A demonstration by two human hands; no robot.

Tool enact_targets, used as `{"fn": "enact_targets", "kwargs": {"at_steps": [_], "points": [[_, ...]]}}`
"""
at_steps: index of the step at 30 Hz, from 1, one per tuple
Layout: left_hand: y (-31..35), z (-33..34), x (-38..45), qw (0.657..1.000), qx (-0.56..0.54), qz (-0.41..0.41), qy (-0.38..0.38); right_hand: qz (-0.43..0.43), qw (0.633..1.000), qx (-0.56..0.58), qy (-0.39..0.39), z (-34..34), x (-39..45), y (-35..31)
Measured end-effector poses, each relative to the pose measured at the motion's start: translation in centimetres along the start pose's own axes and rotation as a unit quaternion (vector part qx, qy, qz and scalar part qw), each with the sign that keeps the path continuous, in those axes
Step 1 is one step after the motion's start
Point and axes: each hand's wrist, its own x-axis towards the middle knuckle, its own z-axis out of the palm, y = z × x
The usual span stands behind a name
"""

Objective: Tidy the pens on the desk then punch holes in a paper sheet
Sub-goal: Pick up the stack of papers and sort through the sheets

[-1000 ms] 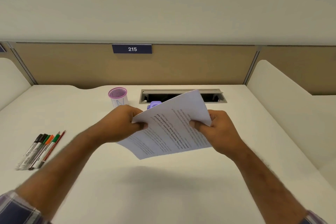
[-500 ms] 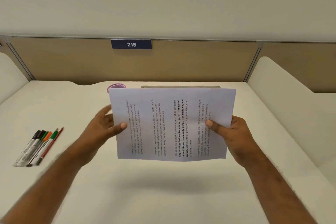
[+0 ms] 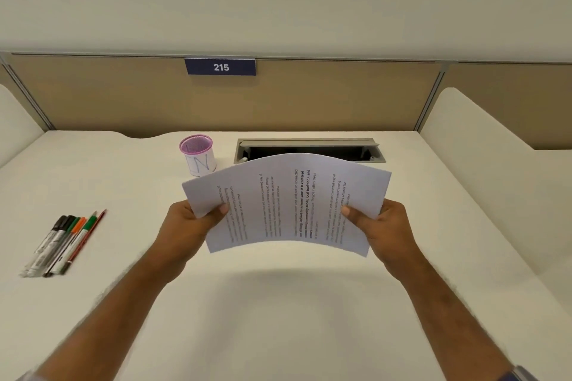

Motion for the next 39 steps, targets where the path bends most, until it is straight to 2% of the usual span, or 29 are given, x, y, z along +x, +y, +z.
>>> {"fn": "enact_targets", "kwargs": {"at_steps": [4,7,12,14,19,24,27,31,34,39], "points": [[-1.0,1.3,-0.4,0.998,0.010,0.044,0.049,-0.029,0.999,0.013,0.018,0.2,-0.4,1.2],[-3.2,2.0,-1.0,0.996,0.023,0.037,0.075,-0.017,0.999,0.007,0.033,0.3,-0.8,3.0],[-6.1,2.3,-1.9,0.998,0.030,-0.038,0.042,0.022,0.999,-0.005,0.024,0.2,-1.9,5.9],[-6.3,2.4,-1.9,0.997,0.033,-0.051,0.051,0.024,0.999,-0.002,0.030,0.1,-2.0,6.2],[-5.9,2.5,-1.9,0.997,0.018,-0.031,0.064,0.010,0.999,0.012,0.042,0.0,-2.1,5.9],[-6.9,3.0,-2.8,0.996,0.013,-0.079,0.049,0.060,0.998,-0.009,0.008,0.3,-2.6,6.9],[-7.1,3.0,-3.1,0.995,0.013,-0.062,0.072,0.048,0.999,0.002,0.015,0.3,-3.0,7.0],[-7.7,3.3,-3.8,0.996,0.020,-0.071,0.057,0.054,0.999,-0.003,-0.005,0.6,-3.7,7.6],[-7.9,3.3,-4.1,0.995,0.039,-0.057,0.075,0.046,0.999,0.004,0.012,0.7,-4.1,7.8],[-7.9,3.4,-4.5,0.996,0.047,-0.063,0.047,0.055,0.998,-0.017,-0.009,0.5,-4.0,8.0]]}}
